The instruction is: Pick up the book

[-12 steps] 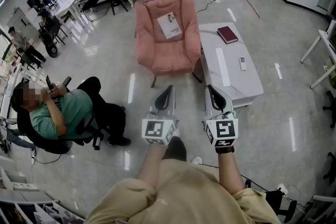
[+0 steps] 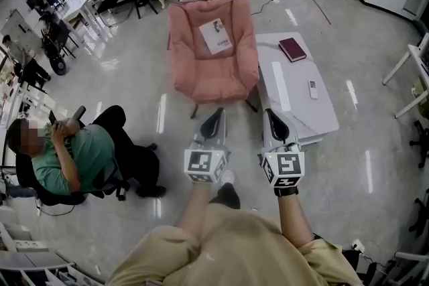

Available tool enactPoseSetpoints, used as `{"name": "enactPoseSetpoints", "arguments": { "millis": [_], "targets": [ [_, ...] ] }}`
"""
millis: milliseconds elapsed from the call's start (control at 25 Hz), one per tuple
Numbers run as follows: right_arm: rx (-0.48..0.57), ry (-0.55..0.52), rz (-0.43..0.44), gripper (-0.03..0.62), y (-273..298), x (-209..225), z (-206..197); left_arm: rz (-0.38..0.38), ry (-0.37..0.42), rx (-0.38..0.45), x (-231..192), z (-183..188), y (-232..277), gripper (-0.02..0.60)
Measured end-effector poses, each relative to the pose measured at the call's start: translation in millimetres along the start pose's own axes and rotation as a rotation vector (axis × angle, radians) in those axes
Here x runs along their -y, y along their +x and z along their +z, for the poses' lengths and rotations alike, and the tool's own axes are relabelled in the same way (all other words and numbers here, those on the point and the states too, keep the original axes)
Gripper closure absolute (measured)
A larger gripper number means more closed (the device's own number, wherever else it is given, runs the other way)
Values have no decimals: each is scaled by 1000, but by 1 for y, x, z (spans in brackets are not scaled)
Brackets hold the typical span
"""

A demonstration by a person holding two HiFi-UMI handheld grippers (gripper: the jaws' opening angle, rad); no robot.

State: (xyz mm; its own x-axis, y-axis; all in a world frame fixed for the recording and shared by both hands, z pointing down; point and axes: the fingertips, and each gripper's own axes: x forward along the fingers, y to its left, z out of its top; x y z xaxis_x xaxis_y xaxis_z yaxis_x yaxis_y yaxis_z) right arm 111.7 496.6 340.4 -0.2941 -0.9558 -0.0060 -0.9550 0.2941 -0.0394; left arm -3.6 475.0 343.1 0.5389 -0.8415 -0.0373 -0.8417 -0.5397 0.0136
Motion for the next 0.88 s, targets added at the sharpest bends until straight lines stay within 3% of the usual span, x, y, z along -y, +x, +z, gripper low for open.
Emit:
{"name": "enactPoseSetpoints", "arguments": {
  "millis": [160, 360, 560, 880],
  "targets": [
    [-2, -11, 30, 589, 74, -19, -2, 2, -6, 2, -58, -2, 35, 580],
    [-76, -64, 105, 589, 162, -54, -12, 12, -40, -14, -134, -3, 75, 579],
    [-158, -82, 78, 589, 224, -61, -35, 27, -92, -20, -199, -19, 101, 579],
    [-204, -95, 131, 589, 291, -67, -48, 26, -152, -36, -241, -38, 137, 578]
  ]
}}
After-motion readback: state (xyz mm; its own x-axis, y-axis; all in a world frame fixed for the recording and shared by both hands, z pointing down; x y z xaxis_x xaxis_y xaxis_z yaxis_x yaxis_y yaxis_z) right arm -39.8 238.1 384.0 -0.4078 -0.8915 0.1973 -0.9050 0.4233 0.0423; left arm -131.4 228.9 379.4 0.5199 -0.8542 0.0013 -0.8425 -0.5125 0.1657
